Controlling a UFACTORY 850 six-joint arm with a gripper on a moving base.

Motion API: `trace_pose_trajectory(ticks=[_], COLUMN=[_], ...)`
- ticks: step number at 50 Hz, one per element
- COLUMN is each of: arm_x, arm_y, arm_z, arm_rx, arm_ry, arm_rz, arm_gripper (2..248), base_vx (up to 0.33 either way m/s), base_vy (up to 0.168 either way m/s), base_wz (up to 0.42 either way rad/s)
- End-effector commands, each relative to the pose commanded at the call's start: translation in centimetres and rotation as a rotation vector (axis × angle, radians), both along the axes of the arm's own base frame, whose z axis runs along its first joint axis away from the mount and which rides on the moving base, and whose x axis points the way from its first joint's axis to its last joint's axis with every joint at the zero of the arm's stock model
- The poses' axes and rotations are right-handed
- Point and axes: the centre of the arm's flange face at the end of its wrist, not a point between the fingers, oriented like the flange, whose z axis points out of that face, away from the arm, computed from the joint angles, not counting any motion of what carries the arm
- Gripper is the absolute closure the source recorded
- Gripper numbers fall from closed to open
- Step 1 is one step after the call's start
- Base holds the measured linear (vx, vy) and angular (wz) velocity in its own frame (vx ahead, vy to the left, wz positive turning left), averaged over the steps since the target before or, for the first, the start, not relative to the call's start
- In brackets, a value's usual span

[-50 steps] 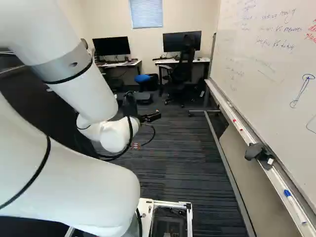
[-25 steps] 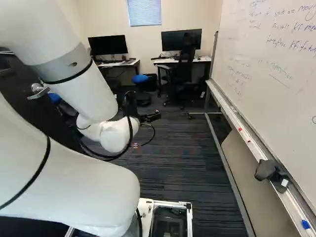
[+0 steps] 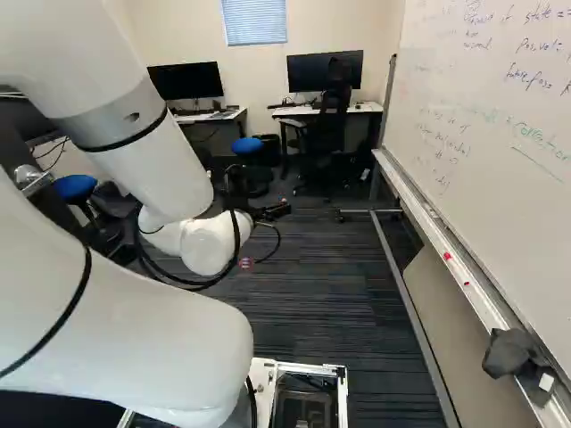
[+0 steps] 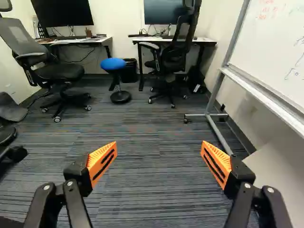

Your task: Open the door and move inside

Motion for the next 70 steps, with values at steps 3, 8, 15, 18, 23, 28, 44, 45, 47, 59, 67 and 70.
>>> trace_pose_trajectory(ticks=[3, 8, 15, 18, 23, 28, 44, 45, 47, 59, 67, 70], arm_x=[0.0, 0.0, 0.0, 0.0, 0.0, 0.0, 0.0, 0.0, 0.0, 0.0, 0.0, 0.0], arm_y=[0.0, 0.0, 0.0, 0.0, 0.0, 0.0, 0.0, 0.0, 0.0, 0.0, 0.0, 0.0], arm_z=[0.0, 0.0, 0.0, 0.0, 0.0, 0.0, 0.0, 0.0, 0.0, 0.0, 0.0, 0.0], arm_rx=[0.0, 0.0, 0.0, 0.0, 0.0, 0.0, 0.0, 0.0, 0.0, 0.0, 0.0, 0.0], arm_ry=[0.0, 0.0, 0.0, 0.0, 0.0, 0.0, 0.0, 0.0, 0.0, 0.0, 0.0, 0.0], arm_rz=[0.0, 0.0, 0.0, 0.0, 0.0, 0.0, 0.0, 0.0, 0.0, 0.0, 0.0, 0.0], arm_gripper=[3, 3, 3, 3, 3, 3, 3, 3, 3, 3, 3, 3], base_vx=[0.23, 0.231, 0.233, 0.233, 0.229, 0.215, 0.219, 0.209, 0.203, 0.212, 0.198, 0.204], base_vy=[-0.005, 0.005, 0.0, 0.001, 0.015, 0.028, 0.034, 0.028, 0.033, 0.037, 0.036, 0.034], base_wz=[-0.026, -0.024, -0.019, -0.024, 0.027, 0.097, 0.137, 0.153, 0.145, 0.156, 0.155, 0.148])
